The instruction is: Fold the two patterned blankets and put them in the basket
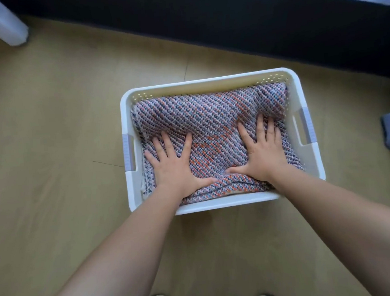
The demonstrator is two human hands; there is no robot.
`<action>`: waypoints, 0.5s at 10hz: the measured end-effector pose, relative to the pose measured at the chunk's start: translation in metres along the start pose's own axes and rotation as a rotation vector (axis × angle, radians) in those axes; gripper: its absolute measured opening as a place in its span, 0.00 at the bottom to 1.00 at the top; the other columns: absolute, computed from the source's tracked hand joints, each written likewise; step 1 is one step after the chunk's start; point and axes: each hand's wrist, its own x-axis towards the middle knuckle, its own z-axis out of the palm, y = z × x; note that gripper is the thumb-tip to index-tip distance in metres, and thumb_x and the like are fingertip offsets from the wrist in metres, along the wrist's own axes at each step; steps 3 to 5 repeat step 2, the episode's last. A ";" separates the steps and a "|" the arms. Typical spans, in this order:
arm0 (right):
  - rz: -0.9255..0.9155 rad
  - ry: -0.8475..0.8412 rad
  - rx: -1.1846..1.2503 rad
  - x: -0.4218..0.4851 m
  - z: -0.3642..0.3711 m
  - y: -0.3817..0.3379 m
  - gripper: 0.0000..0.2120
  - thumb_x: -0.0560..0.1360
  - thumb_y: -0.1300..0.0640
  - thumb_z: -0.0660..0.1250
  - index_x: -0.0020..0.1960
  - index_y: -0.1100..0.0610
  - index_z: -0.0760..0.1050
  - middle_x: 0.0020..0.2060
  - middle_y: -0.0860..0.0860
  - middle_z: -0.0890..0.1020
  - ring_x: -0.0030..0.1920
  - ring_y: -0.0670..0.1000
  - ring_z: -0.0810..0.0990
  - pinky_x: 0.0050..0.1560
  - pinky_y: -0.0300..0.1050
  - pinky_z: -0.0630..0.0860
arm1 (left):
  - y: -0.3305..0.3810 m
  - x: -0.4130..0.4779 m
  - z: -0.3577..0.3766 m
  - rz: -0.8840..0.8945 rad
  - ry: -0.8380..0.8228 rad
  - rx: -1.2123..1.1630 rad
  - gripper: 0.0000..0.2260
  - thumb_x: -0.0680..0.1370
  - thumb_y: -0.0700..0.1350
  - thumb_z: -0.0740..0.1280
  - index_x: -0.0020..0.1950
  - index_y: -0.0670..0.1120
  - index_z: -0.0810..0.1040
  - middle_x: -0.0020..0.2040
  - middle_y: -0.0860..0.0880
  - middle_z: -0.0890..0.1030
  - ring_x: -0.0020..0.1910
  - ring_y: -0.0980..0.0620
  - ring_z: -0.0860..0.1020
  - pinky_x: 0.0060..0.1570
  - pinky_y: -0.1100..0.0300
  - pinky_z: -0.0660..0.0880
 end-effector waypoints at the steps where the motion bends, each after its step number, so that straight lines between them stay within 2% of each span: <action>1: 0.020 -0.032 -0.035 -0.004 -0.013 -0.007 0.57 0.52 0.16 0.48 0.63 0.40 0.17 0.73 0.61 0.31 0.73 0.66 0.33 0.72 0.61 0.37 | -0.002 -0.003 -0.017 0.008 -0.100 -0.022 0.58 0.52 0.83 0.49 0.71 0.57 0.28 0.74 0.36 0.33 0.72 0.32 0.36 0.67 0.32 0.41; 2: 0.023 -0.054 -0.034 -0.027 -0.039 -0.015 0.56 0.60 0.20 0.54 0.69 0.43 0.23 0.73 0.61 0.32 0.74 0.64 0.34 0.73 0.60 0.39 | -0.001 -0.026 -0.044 0.018 -0.131 -0.058 0.54 0.57 0.81 0.52 0.73 0.58 0.32 0.74 0.37 0.33 0.73 0.33 0.36 0.69 0.36 0.40; 5: 0.023 -0.054 -0.034 -0.027 -0.039 -0.015 0.56 0.60 0.20 0.54 0.69 0.43 0.23 0.73 0.61 0.32 0.74 0.64 0.34 0.73 0.60 0.39 | -0.001 -0.026 -0.044 0.018 -0.131 -0.058 0.54 0.57 0.81 0.52 0.73 0.58 0.32 0.74 0.37 0.33 0.73 0.33 0.36 0.69 0.36 0.40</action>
